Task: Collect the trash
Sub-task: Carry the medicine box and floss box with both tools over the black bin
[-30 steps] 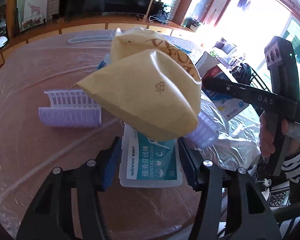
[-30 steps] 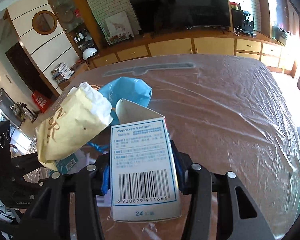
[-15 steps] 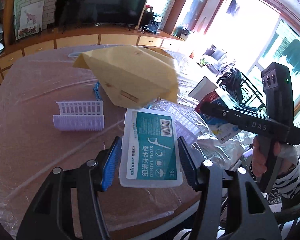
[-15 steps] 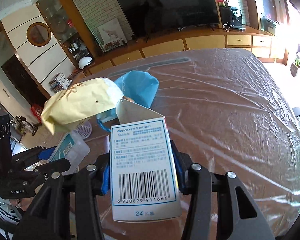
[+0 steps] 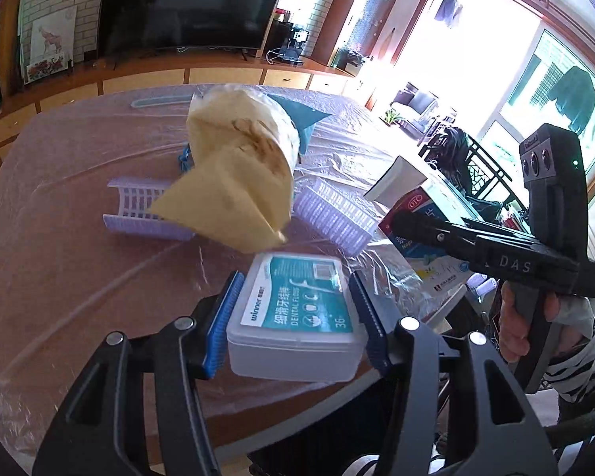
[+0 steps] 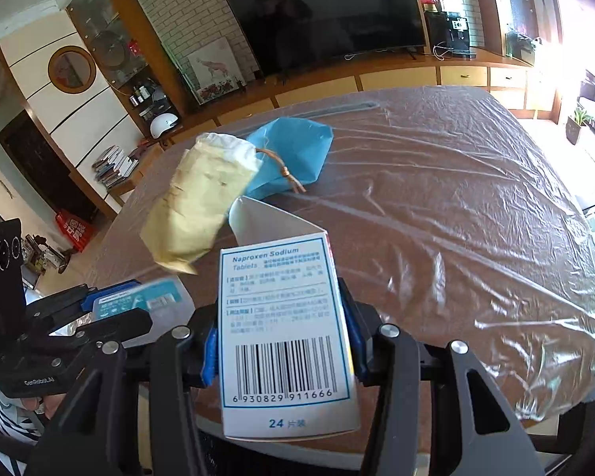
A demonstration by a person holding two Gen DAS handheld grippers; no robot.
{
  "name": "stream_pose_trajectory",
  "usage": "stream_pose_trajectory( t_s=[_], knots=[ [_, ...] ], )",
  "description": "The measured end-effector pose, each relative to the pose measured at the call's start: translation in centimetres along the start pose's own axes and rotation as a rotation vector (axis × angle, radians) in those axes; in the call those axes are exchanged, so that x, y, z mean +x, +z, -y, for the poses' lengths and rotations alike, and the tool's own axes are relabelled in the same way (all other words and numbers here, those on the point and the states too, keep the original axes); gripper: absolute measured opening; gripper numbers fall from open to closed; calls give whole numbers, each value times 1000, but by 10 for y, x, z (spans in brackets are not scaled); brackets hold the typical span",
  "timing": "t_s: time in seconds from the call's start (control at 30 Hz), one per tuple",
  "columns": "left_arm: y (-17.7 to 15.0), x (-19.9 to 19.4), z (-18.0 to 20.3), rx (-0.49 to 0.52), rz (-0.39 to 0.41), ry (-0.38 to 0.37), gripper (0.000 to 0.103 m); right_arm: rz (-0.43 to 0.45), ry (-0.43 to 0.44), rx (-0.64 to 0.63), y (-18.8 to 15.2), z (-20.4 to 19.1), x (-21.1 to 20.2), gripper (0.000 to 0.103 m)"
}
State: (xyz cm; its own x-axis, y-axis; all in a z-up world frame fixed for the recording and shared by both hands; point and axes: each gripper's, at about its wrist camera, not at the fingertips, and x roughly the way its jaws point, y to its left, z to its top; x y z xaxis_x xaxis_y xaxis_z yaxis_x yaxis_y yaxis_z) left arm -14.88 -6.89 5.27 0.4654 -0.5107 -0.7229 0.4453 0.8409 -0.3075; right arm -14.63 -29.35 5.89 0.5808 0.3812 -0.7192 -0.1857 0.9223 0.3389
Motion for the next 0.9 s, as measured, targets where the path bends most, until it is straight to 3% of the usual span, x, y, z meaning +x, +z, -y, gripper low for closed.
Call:
stream_pose_trajectory(
  t_s=[0.4,0.9],
  knots=[
    [-18,-5,24,-2,22,26,55,10,52,-18,-24,2,-27,47],
    [-60,-30,61,-20,39,46,55,-29,88,-26,-81,5,-65,47]
  ],
)
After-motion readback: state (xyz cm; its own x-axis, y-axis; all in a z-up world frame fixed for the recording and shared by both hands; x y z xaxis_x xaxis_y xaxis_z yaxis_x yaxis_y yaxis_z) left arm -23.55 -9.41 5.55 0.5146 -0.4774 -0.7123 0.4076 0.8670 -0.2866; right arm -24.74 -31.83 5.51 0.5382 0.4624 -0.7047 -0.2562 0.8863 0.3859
